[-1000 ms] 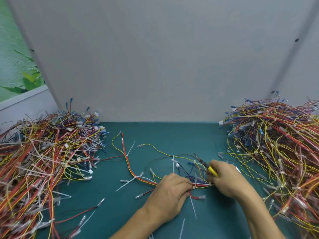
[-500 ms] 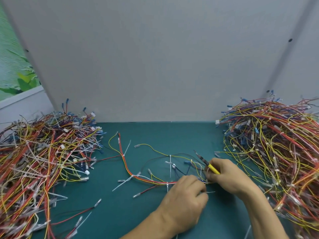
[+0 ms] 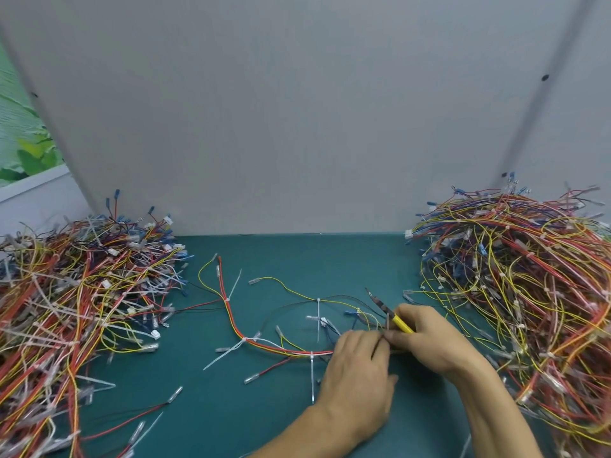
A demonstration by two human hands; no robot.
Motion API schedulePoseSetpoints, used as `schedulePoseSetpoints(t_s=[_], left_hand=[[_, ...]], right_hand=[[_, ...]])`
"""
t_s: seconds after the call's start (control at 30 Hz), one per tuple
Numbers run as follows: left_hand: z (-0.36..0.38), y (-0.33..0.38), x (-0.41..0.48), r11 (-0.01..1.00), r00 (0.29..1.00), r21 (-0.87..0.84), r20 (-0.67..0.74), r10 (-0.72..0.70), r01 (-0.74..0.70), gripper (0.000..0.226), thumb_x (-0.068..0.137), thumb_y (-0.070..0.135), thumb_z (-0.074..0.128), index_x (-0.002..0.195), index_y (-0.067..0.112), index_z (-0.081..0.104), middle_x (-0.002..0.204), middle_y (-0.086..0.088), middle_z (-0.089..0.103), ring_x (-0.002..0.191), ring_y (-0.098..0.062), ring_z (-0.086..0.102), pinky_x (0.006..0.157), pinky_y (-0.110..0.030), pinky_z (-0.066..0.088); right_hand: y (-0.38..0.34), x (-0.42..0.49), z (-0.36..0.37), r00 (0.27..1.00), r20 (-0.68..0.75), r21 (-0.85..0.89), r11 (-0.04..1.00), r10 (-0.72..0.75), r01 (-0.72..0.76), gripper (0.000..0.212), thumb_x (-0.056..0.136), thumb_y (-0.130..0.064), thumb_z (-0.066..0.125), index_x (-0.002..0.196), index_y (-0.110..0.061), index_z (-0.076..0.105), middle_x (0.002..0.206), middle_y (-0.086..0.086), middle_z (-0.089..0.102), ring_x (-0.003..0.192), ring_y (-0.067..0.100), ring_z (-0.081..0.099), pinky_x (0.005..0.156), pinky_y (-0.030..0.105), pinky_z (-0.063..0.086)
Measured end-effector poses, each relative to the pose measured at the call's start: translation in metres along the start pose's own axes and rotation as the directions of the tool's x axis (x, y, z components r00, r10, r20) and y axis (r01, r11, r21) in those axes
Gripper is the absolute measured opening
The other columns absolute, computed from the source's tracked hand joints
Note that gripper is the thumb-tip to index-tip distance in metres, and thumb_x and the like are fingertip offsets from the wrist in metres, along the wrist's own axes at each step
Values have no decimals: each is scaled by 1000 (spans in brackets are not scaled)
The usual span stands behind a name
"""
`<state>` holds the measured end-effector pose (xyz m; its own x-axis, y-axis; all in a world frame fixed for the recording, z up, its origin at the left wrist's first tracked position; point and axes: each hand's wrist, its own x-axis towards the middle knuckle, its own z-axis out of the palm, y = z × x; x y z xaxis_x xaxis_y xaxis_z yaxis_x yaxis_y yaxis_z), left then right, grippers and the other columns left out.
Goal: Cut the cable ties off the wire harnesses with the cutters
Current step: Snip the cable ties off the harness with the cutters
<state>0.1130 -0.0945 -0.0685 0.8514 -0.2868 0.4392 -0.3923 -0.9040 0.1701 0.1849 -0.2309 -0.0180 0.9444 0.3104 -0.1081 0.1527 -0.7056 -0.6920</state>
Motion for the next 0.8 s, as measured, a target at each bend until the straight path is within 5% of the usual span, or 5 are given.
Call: schedulePoseSetpoints(t_s=[0.23, 0.47, 0.67, 0.8], left_hand=[[5, -7, 2, 986, 999, -159, 34, -38, 43, 36, 85, 38, 52, 112, 15, 61, 115, 1, 58, 110, -22, 48, 100, -34, 36], [8, -6, 1, 999, 997, -34, 64, 43, -41, 48, 89, 49, 46, 117, 12, 58, 115, 0, 57, 107, -26, 48, 99, -38, 37], [4, -3, 9, 986, 983, -113, 152, -106, 123, 43, 92, 46, 45, 119, 14, 56, 122, 1, 53, 117, -22, 40, 105, -34, 28], [-4, -9, 26, 945, 967, -229, 159, -201, 234, 29, 94, 29, 50, 118, 14, 57, 123, -2, 52, 116, -23, 42, 102, -34, 32]], right_hand=[[1, 6, 6, 998, -66, -88, 996, 17, -23, 17, 80, -17, 71, 70, -16, 58, 63, -1, 61, 66, 15, 55, 61, 27, 42], [2, 7, 16, 980, -184, -77, 992, 81, -96, 18, 77, -13, 69, 66, -16, 56, 64, 3, 62, 76, 27, 59, 71, 39, 52], [5, 5, 3, 993, -104, 189, 981, 62, -41, 11, 78, -5, 72, 80, -13, 64, 73, 15, 65, 64, 22, 60, 75, 46, 52], [1, -2, -16, 990, 33, 259, 955, 140, -144, 45, 59, -12, 72, 102, -11, 61, 84, 11, 65, 79, 23, 64, 83, 43, 54]])
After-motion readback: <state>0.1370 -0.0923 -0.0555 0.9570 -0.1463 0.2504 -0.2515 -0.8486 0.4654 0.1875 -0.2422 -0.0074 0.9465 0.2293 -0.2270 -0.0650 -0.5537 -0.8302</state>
